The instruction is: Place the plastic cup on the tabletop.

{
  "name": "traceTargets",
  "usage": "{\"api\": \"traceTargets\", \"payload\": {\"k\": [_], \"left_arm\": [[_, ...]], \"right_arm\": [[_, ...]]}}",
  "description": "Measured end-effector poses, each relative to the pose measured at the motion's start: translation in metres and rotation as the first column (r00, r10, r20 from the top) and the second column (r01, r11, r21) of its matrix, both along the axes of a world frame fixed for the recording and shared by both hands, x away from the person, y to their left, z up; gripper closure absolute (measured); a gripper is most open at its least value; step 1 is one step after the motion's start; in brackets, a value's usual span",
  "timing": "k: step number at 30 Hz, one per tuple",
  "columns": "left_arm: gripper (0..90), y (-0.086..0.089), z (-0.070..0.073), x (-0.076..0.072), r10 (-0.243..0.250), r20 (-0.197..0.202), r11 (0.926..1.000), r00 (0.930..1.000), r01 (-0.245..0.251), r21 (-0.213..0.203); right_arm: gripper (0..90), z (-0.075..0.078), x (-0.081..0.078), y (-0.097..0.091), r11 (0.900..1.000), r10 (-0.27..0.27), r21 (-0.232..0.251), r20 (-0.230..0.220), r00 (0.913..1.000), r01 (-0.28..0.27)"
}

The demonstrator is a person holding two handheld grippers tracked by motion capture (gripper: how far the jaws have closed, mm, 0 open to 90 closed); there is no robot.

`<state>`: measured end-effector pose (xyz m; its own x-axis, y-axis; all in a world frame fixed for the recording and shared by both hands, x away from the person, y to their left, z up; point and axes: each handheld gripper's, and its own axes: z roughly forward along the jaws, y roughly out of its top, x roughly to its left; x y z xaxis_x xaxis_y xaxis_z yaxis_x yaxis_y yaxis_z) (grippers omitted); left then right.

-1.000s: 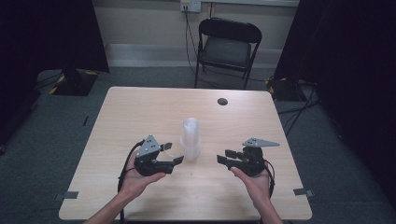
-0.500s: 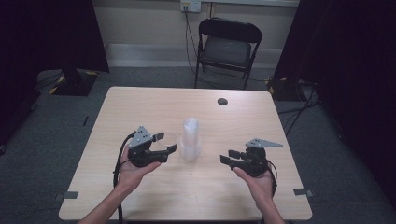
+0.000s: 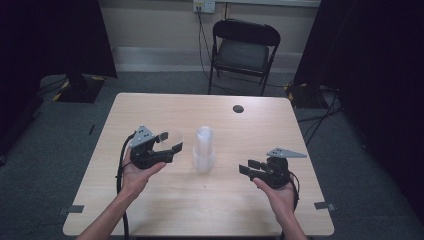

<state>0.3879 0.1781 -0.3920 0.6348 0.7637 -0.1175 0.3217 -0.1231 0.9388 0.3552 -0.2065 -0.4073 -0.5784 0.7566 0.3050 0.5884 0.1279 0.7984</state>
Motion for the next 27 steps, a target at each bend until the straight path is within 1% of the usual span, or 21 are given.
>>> {"api": "traceTargets", "payload": {"k": [4, 5, 6, 7, 8, 10, 12, 13, 14, 15, 16, 17, 18, 20, 22, 26, 27], "left_arm": [[31.9, 0.002, -0.001, 0.014, 0.015, -0.007, 0.9999, 0.9999, -0.015, 0.001], [31.8, 0.003, -0.002, 0.017, 0.024, -0.011, 0.9997, 0.9996, -0.024, -0.011], [31.8, 0.003, -0.002, 0.017, 0.024, -0.011, 0.9997, 0.9996, -0.024, -0.011], [31.8, 0.006, -0.003, 0.021, 0.038, -0.028, 0.9984, 0.9989, -0.039, -0.041], [31.9, 0.007, -0.005, 0.027, 0.058, -0.046, 0.9975, 0.9973, -0.06, -0.039], [32.1, 0.008, -0.008, 0.032, 0.069, -0.038, 0.9971, 0.9969, -0.07, -0.028], [32.3, 0.009, -0.013, 0.038, 0.082, -0.039, 0.9963, 0.9959, -0.083, -0.024], [32.3, 0.01, -0.016, 0.041, 0.086, -0.042, 0.9961, 0.9954, -0.087, -0.016], [32.2, 0.011, -0.019, 0.044, 0.095, -0.048, 0.9952, 0.9944, -0.096, -0.02], [31.9, 0.012, -0.024, 0.048, 0.12, -0.067, 0.9922, 0.9904, -0.122, -0.023], [31.9, 0.012, -0.024, 0.048, 0.12, -0.067, 0.9922, 0.9904, -0.122, -0.023], [31.9, 0.013, -0.027, 0.05, 0.128, -0.074, 0.9908, 0.989, -0.131, -0.033], [31.9, 0.013, -0.029, 0.052, 0.138, -0.069, 0.9896, 0.988, -0.14, -0.031], [32.0, 0.013, -0.033, 0.057, 0.151, -0.067, 0.9884, 0.9863, -0.152, -0.01], [32.0, 0.013, -0.037, 0.062, 0.163, -0.077, 0.9864, 0.9837, -0.164, -0.011], [31.8, 0.006, -0.044, 0.068, 0.17, -0.074, 0.9854, 0.9826, -0.169, 0.017], [31.6, 0.003, -0.047, 0.071, 0.18, -0.075, 0.9836, 0.9807, -0.179, 0.02]], "right_arm": [[50.8, 0.001, 0.0, -0.003, 1.0, -0.006, -0.003, 0.008, 0.9999, 0.006], [50.8, 0.0, 0.001, -0.004, 0.9999, -0.01, -0.003, 0.008, 0.9999, 0.01], [50.8, 0.0, 0.001, -0.004, 0.9999, -0.01, -0.003, 0.008, 0.9999, 0.01], [50.6, -0.001, 0.001, -0.004, 0.9999, -0.013, -0.001, 0.003, 0.9999, 0.013], [50.4, -0.004, 0.003, -0.005, 0.9999, -0.013, 0.001, -0.006, 0.9999, 0.013], [50.3, -0.006, 0.004, -0.005, 0.9999, -0.012, 0.001, -0.009, 0.9999, 0.012], [50.3, -0.008, 0.005, -0.004, 0.9999, -0.007, -0.01, -0.014, 0.9999, 0.007], [50.3, -0.009, 0.006, -0.004, 1.0, -0.007, -0.006, -0.017, 0.9998, 0.007], [50.3, -0.009, 0.006, -0.004, 1.0, -0.006, -0.005, -0.016, 0.9999, 0.006], [50.3, -0.009, 0.007, -0.004, 1.0, -0.003, -0.003, -0.02, 0.9998, 0.003], [50.3, -0.009, 0.007, -0.004, 1.0, -0.003, -0.003, -0.02, 0.9998, 0.003], [50.4, -0.011, 0.008, -0.004, 1.0, 0.0, 0.007, -0.022, 0.9998, 0.0], [50.5, -0.011, 0.008, -0.004, 1.0, 0.004, 0.005, -0.025, 0.9997, -0.004], [50.4, -0.013, 0.009, -0.004, 1.0, 0.004, 0.0, -0.027, 0.9996, -0.004], [50.5, -0.015, 0.009, -0.004, 1.0, 0.006, -0.004, -0.034, 0.9994, -0.006], [50.4, -0.016, 0.009, -0.004, 1.0, 0.003, -0.006, -0.037, 0.9993, -0.003], [50.1, -0.016, 0.009, -0.003, 0.9999, 0.004, -0.009, -0.035, 0.9994, -0.004]]}}
